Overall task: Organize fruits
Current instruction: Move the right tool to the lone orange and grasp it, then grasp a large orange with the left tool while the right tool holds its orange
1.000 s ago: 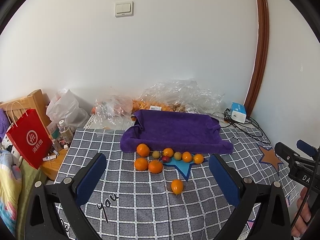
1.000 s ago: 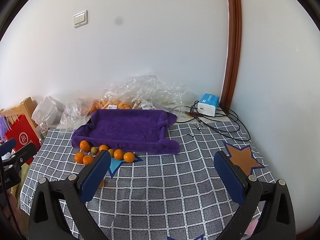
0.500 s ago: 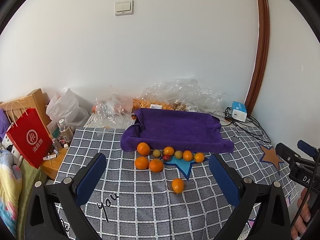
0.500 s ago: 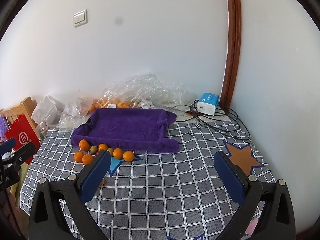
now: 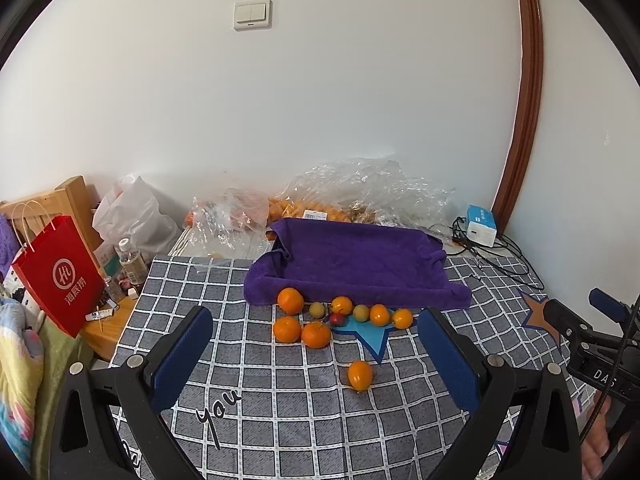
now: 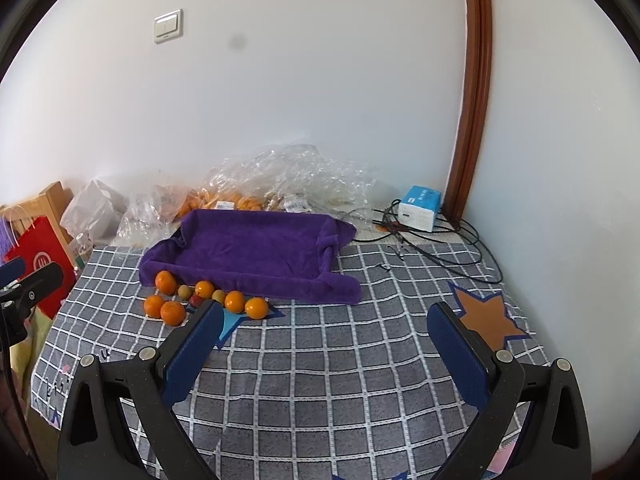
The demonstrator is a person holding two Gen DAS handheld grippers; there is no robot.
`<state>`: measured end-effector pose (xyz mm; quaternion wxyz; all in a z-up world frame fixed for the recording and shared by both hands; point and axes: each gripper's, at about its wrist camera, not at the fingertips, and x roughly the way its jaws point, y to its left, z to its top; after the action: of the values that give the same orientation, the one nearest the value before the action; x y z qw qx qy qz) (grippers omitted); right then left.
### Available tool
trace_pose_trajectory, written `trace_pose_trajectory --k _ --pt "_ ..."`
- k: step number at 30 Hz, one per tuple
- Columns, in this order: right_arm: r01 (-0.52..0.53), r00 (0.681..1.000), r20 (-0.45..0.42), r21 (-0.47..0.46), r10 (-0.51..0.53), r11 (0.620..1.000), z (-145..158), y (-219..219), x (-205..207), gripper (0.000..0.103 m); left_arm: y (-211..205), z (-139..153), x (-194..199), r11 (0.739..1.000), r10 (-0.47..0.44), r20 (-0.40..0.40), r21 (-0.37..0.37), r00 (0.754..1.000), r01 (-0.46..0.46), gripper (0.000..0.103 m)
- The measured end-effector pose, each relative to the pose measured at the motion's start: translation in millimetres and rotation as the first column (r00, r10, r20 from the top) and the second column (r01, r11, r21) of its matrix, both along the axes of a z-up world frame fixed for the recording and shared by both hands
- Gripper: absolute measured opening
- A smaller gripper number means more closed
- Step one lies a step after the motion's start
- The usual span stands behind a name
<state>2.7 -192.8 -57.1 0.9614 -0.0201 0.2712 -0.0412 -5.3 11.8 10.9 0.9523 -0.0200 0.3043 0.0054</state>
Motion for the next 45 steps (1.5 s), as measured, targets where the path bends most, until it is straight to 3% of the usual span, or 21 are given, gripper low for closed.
trace_pose_trajectory --k 4,11,14,20,25,29,32,34,36,38,42,45 --pt "-0.026 1.000 -0.012 0.007 0.027 1.000 -4.6 4.6 5.4 0.100 4.2 -4.2 4.9 1.000 -0.003 -0.004 -0.012 1.000 0.003 0.103" --pt "-0.066 0.997 -0.027 0.033 0.067 0.997 -25.7 18.8 20.4 0.096 27.4 -21.7 16.5 0.999 0.016 -0.019 -0.030 1.000 -0.016 0.094" --pt "-0.089 0.995 -0.043 0.046 0.091 0.995 -43.2 28.6 31.4 0.089 40.6 -33.4 22.1 0.999 0.034 -0.025 -0.012 0.999 -0.035 0.094" --pt "-0.156 0.972 -0.163 0.083 0.168 0.984 -98.0 64.3 65.6 0.064 65.7 -60.8 37.7 0.998 0.052 -0.067 0.023 0.996 -0.051 0.091" --pt "-0.225 0.945 -0.210 0.141 0.251 0.964 -132.9 96.7 81.5 0.062 88.5 -82.1 48.8 0.998 0.068 -0.090 0.020 0.994 -0.067 0.091" --pt "-0.238 0.932 -0.250 0.120 0.261 0.964 -155.1 122.4 96.3 0.061 101.9 -95.8 55.9 0.997 0.082 -0.107 0.014 0.991 -0.081 0.091" --pt "-0.234 0.920 -0.295 0.111 0.257 0.966 -172.3 131.8 108.6 0.052 109.0 -103.9 59.8 0.997 0.079 -0.122 -0.001 0.989 -0.080 0.091" --pt "-0.233 0.909 -0.329 0.111 0.257 0.966 -182.2 133.8 113.7 0.032 111.7 -108.2 61.8 0.997 0.077 -0.126 -0.005 0.989 -0.078 0.091" --pt "-0.244 0.910 -0.318 0.110 0.267 0.964 -182.1 132.9 111.7 0.032 112.6 -114.2 66.7 0.998 0.058 -0.139 -0.030 0.989 -0.063 0.090" --pt "-0.249 0.913 -0.305 0.109 0.271 0.962 -177.1 124.9 108.1 0.032 109.7 -118.5 72.9 0.998 0.030 -0.168 -0.050 0.985 -0.039 0.082" --pt "-0.209 0.938 -0.280 0.022 0.207 0.978 -162.6 93.2 104.2 0.032 97.1 -123.8 81.2 0.998 -0.012 -0.179 -0.070 0.984 0.000 0.081" --pt "-0.151 0.947 -0.283 0.015 0.149 0.988 -157.0 55.1 109.5 0.032 84.1 -133.2 91.0 0.999 -0.011 -0.203 -0.054 0.979 0.000 0.081"
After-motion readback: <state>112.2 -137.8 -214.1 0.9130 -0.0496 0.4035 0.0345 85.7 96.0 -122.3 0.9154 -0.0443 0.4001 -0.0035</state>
